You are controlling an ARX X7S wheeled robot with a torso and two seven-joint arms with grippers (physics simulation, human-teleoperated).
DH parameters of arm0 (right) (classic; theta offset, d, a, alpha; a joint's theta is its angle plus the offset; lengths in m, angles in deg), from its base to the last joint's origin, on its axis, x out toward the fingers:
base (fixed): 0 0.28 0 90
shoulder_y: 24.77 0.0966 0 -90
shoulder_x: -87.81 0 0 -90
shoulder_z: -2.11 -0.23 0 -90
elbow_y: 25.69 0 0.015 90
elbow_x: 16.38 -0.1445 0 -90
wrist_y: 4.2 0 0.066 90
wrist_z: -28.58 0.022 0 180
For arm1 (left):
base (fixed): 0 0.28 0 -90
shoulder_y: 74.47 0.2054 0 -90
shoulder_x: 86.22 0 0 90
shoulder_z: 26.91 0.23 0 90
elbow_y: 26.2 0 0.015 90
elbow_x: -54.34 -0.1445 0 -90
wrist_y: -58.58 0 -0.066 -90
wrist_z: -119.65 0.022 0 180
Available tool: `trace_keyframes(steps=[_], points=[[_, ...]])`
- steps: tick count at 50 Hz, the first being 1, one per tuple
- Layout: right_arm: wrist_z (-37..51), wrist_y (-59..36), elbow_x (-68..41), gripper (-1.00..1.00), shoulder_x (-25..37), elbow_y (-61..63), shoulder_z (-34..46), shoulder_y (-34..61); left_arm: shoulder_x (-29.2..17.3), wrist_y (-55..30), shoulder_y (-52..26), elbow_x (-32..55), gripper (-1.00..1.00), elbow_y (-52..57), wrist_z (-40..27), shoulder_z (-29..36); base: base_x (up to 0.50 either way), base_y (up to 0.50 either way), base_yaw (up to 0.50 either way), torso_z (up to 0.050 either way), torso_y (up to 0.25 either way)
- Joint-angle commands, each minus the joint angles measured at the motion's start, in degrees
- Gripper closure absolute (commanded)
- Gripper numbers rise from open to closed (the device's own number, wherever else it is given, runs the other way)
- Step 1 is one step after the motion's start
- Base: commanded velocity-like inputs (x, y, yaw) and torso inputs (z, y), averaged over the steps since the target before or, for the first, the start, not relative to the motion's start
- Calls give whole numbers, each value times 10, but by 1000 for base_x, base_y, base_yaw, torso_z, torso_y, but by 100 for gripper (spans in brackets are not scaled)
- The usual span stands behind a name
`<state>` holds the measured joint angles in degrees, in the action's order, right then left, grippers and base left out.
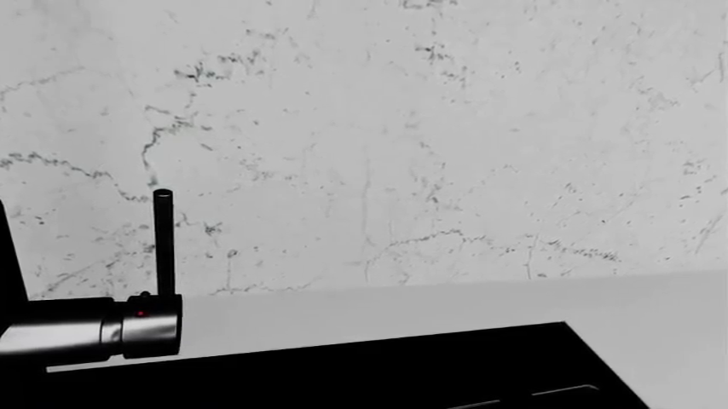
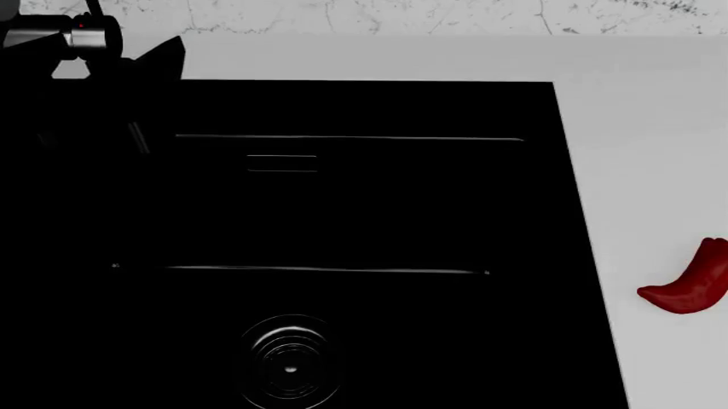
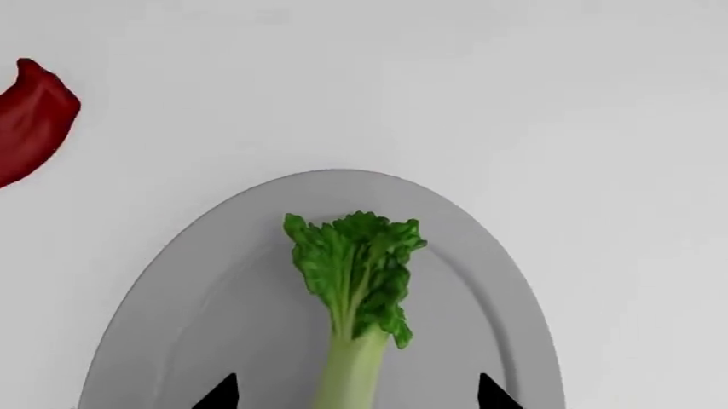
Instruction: Pick the celery from the sink and place it on the plate located on the counter
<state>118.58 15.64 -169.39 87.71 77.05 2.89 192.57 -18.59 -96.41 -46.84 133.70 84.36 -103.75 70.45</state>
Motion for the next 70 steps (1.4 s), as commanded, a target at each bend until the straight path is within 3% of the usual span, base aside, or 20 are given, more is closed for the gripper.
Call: trace_keyframes(steps=[1,21,32,50,70], points=[[0,14,7,-100,-23,52,19,76,0,7,3,-23,-100,1,20,11,0,0,0,0,0],[0,134,-41,-100,-168,128,-135,76,-4,14,4,-26,-100,0,22,18,0,0,0,0,0],[-3,176,-59,-100,-183,161,-183,72,-7,17,6,-21,-100,4,20,18,0,0,0,0,0],[-104,249,67,-100,-136,259,-246,-9,-3,19,-1,-31,-100,-1,14,35,0,0,0,0,0],[-272,390,263,-100,-176,326,-245,-144,13,18,-15,-66,-100,-19,5,76,0,0,0,0,0]])
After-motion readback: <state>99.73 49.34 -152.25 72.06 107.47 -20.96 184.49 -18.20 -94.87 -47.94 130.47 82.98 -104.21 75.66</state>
